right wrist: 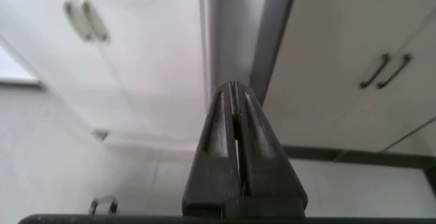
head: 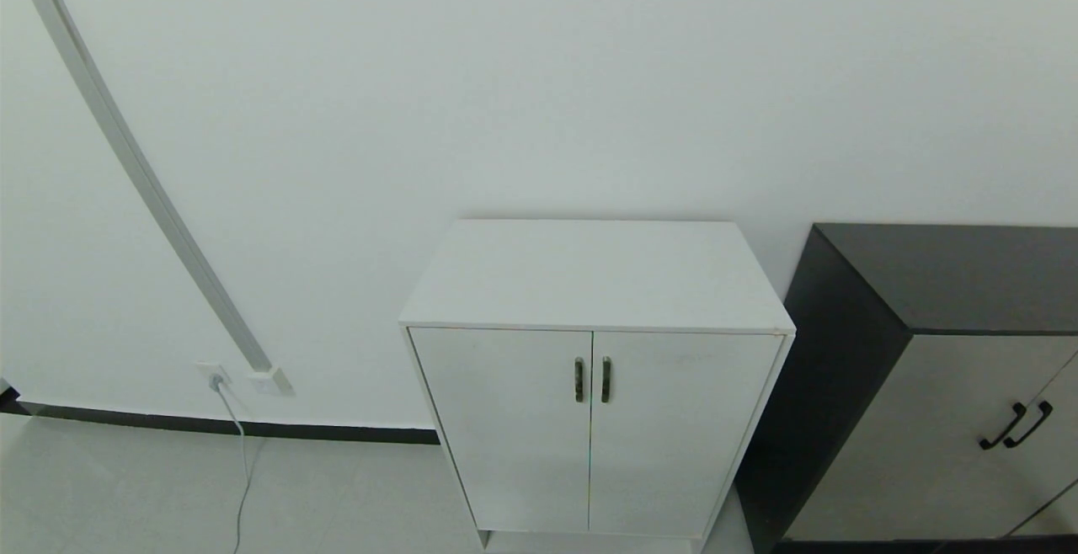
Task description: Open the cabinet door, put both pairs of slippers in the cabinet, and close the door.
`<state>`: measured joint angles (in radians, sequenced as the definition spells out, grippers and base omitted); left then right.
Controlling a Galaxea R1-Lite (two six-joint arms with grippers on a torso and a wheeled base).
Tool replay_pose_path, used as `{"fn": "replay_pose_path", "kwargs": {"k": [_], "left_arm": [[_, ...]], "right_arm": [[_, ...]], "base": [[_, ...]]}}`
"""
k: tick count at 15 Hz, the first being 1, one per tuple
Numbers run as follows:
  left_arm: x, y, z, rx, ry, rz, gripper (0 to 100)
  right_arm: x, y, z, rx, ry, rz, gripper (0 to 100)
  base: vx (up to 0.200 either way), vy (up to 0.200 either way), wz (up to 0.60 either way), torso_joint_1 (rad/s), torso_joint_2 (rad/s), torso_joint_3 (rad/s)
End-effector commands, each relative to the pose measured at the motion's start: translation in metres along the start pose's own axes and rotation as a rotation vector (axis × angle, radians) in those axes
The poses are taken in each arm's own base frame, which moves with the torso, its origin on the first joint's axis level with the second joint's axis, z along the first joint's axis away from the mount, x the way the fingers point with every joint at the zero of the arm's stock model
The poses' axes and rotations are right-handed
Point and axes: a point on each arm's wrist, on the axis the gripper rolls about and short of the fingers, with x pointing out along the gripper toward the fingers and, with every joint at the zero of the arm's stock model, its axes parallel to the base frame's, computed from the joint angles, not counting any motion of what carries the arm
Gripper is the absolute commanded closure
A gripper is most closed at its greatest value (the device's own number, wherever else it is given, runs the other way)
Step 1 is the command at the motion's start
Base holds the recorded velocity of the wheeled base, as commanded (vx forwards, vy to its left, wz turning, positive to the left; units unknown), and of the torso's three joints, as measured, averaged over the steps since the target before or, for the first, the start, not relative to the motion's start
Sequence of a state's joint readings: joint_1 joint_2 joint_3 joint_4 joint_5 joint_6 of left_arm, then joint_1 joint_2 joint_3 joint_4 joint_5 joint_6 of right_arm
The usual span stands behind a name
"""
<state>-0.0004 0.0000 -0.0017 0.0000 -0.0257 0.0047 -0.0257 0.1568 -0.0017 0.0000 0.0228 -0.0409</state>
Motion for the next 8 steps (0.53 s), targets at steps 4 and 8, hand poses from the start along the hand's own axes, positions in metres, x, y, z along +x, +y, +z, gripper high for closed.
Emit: {"fn": "replay_pose_path", "kwargs": {"k": [4, 8], "left_arm": [[0.0, 0.0, 0.0, 0.0, 0.0, 0.0, 100], [0.0, 0.0, 0.0, 0.0, 0.0, -0.001, 100]], "right_arm": [[-0.006, 0.0005, -0.0021, 0.004, -0.079, -0.017, 100], [-0.0115, -0.0001, -0.0043, 0.048, -0.157, 0.021, 100]], "base": [[0.0, 0.0, 0.0, 0.0, 0.0, 0.0], [0.0, 0.0, 0.0, 0.0, 0.0, 0.0]]}}
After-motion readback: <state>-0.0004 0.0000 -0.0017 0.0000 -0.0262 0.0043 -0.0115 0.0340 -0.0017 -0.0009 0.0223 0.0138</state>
